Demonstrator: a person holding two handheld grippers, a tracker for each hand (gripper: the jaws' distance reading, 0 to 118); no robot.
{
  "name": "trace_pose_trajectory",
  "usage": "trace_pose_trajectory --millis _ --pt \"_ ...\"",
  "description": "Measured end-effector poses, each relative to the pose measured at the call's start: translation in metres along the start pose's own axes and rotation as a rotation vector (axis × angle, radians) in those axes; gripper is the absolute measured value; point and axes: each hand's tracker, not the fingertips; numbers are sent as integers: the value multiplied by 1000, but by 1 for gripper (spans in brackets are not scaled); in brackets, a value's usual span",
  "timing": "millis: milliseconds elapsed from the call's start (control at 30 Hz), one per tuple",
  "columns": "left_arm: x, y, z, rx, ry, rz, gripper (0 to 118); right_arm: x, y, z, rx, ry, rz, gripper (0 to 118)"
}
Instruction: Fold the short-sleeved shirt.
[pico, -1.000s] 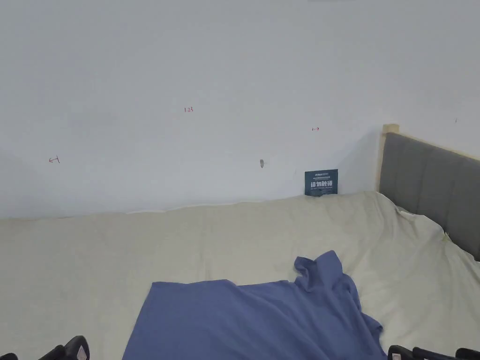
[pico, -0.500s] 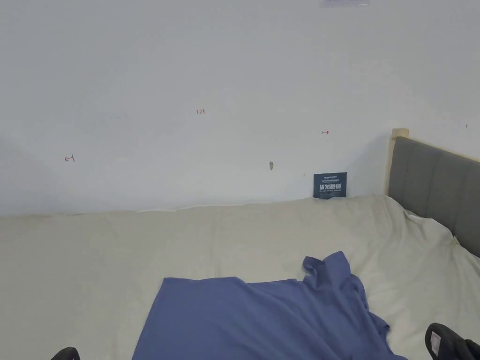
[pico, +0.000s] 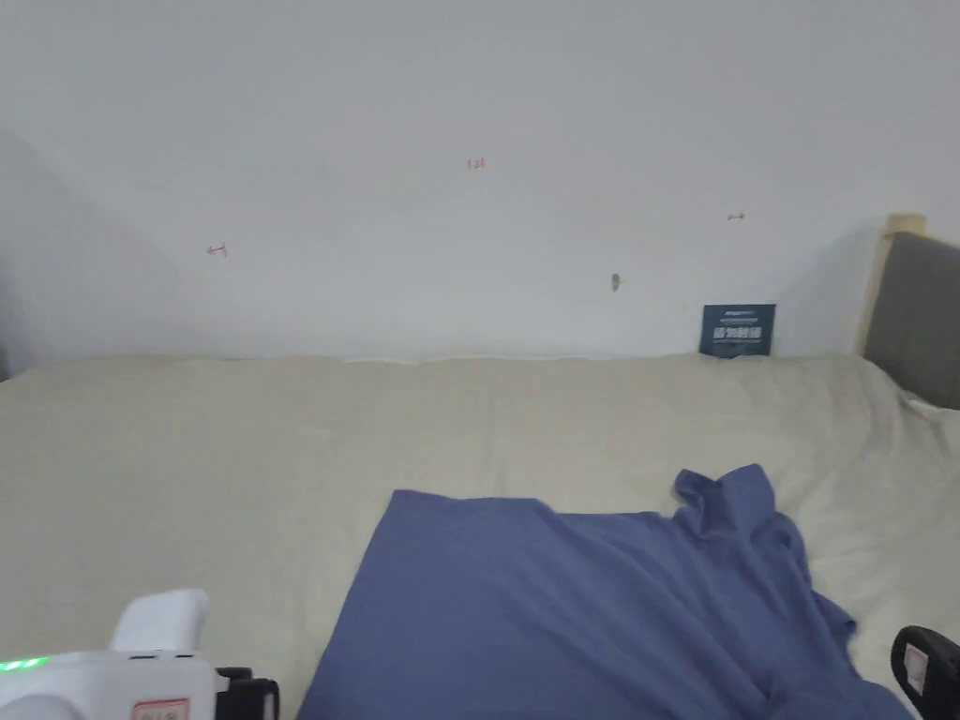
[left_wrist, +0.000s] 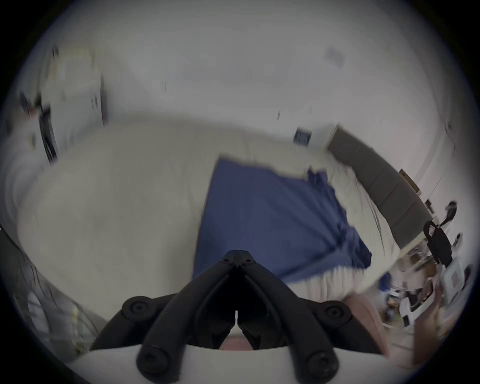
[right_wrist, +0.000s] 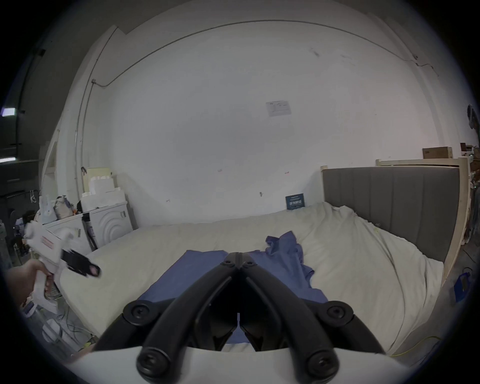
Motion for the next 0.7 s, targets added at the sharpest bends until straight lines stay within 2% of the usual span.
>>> trace_pose_trajectory --millis 67,100,133,167,200,267,433,567,700 --pt "-21 -4 -32 -151 56 47 0 -4 -5 -4 -23 22 6 0" --pt "-30 -7 -44 -197 88 79 7 -7 -7 -4 -32 31 11 0" --pt "-36 -11 -53 -256 138 100 29 -9 -9 -5 -40 41 17 0" --pt "-39 -15 -63 -314 189 95 59 -10 -11 -6 -50 53 25 0" --pt "-40 -17 -71 -331 220 59 69 -12 -14 -8 -59 63 35 0" --pt "-39 -22 -78 -358 265 14 69 -15 -17 -10 -73 77 50 0" --pt "-45 -22 -93 -302 188 104 71 -18 -22 -18 -110 105 52 0" --pt "-33 -28 -114 -376 236 -22 72 -17 -22 -23 -128 111 31 0" --pt "-28 -29 -125 -362 273 -40 71 -13 -25 -28 -148 110 5 0"
